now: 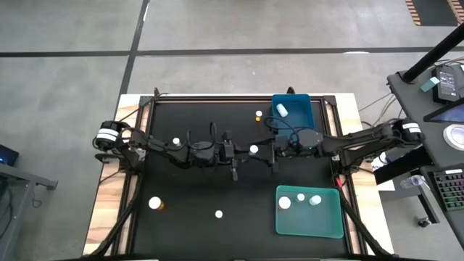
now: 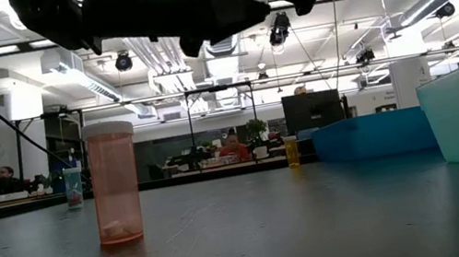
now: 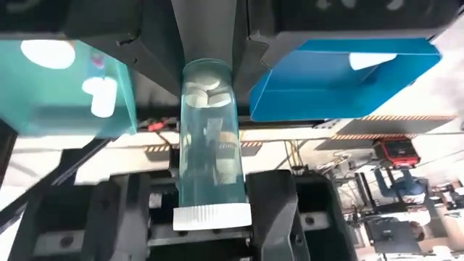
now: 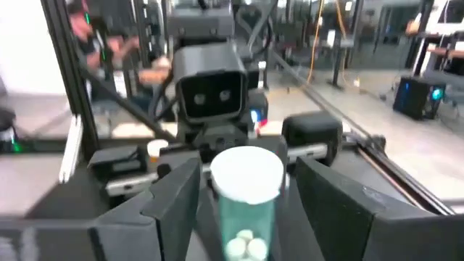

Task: Pick and place medicine bottles into bin by pill shape (circle, oval)
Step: Put the bottom light green pill bottle into the blue bin

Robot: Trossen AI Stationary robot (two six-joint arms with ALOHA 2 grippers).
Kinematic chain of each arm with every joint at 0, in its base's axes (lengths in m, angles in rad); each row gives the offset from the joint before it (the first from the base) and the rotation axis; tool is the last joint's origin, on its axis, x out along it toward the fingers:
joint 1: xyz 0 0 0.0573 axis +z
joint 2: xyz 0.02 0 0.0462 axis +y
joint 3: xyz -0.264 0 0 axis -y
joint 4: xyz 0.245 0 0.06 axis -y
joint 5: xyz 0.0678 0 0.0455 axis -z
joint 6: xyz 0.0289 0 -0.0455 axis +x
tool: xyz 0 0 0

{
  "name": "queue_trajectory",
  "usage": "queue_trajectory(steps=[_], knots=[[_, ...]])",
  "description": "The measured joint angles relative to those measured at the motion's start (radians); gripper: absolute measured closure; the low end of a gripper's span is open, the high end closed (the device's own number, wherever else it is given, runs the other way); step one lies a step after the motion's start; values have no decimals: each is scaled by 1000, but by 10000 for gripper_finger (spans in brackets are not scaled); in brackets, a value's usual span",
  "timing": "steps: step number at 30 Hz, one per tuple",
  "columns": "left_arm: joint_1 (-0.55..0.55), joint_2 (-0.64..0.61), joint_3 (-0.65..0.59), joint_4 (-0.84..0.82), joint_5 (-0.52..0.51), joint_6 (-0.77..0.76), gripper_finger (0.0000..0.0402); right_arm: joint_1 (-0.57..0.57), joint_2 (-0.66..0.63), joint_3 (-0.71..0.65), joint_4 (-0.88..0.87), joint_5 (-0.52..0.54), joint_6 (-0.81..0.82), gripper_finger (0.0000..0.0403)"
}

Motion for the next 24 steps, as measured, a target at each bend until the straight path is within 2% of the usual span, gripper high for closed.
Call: queue_trajectory(steps=[3, 6, 9, 13, 24], knots=[[0, 0, 0, -18, -8, 16, 327, 0, -16, 46, -145, 0, -14, 182], [0, 0, 0, -19, -17, 17, 327, 0, -17, 73, -219, 0, -25, 184], [0, 0, 0, -20, -17, 17, 327, 0, -15, 74, -225, 3, -32, 191], [0, 0, -2, -27, -17, 17, 327, 0, -16, 74, -233, 57, -48, 203], [0, 0, -16, -35, -48, 18, 327, 0, -16, 74, -233, 61, -58, 233]])
